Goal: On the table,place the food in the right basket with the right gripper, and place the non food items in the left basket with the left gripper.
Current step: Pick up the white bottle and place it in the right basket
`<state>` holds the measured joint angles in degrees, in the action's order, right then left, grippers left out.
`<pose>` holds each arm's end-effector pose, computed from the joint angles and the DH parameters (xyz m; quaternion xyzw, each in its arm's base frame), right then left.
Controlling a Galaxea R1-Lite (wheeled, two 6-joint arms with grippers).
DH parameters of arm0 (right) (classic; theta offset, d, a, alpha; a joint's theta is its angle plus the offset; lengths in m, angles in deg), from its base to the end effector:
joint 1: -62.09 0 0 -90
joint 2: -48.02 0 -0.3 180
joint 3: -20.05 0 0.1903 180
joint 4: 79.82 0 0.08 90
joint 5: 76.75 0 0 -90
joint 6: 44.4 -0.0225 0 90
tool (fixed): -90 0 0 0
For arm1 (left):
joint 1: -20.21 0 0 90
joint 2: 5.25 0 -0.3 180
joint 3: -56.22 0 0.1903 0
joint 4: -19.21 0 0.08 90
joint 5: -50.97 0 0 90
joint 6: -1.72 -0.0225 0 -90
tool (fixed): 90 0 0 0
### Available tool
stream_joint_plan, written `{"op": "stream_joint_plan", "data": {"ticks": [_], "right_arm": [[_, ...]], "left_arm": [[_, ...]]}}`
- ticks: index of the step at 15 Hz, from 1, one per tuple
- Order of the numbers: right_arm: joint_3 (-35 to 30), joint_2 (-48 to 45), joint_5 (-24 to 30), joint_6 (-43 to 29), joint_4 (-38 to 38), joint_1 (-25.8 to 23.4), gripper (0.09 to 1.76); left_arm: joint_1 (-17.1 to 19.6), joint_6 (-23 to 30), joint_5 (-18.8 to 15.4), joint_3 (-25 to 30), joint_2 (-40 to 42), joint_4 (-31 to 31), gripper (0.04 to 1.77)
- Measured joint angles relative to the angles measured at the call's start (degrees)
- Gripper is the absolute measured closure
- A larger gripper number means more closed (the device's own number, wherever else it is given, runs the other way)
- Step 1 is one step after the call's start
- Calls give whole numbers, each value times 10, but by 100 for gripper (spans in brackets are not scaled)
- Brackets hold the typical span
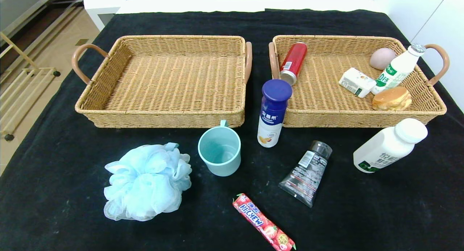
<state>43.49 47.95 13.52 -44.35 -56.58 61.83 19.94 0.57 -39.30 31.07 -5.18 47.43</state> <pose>-0.0230 0.0002 0.0760 -0.0004 -0.0024 0.0001 1.0000 -0.0255 0.0000 0.0754 0.0100 0.0261 -0.0050 0.9996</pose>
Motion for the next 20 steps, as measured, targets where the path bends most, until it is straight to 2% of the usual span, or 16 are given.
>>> {"op": "stream_joint_plan", "data": {"ticks": [6, 8, 10, 12, 14, 17, 20], "right_arm": [[0, 0, -10, -22, -3, -1, 14], [8, 1, -14, -29, -2, -1, 14], [59, 18, -11, -49, 4, 1, 14], [113, 58, -7, -58, 18, 4, 14], [156, 104, -6, -61, 21, 19, 14], [206, 182, -7, -60, 16, 62, 14], [231, 265, -7, -54, -37, 103, 14]], "left_arm": [[0, 8, -1, 1, 0, -8, 9], [0, 10, -6, -21, -3, -19, 9], [0, 18, -11, -54, -27, -24, 9], [-4, 24, -33, -85, -72, -48, 9], [-26, 26, -47, -111, -129, -83, 9], [-89, 25, -54, -173, -227, -109, 9], [-140, 22, -58, -232, -314, -113, 9]]}}
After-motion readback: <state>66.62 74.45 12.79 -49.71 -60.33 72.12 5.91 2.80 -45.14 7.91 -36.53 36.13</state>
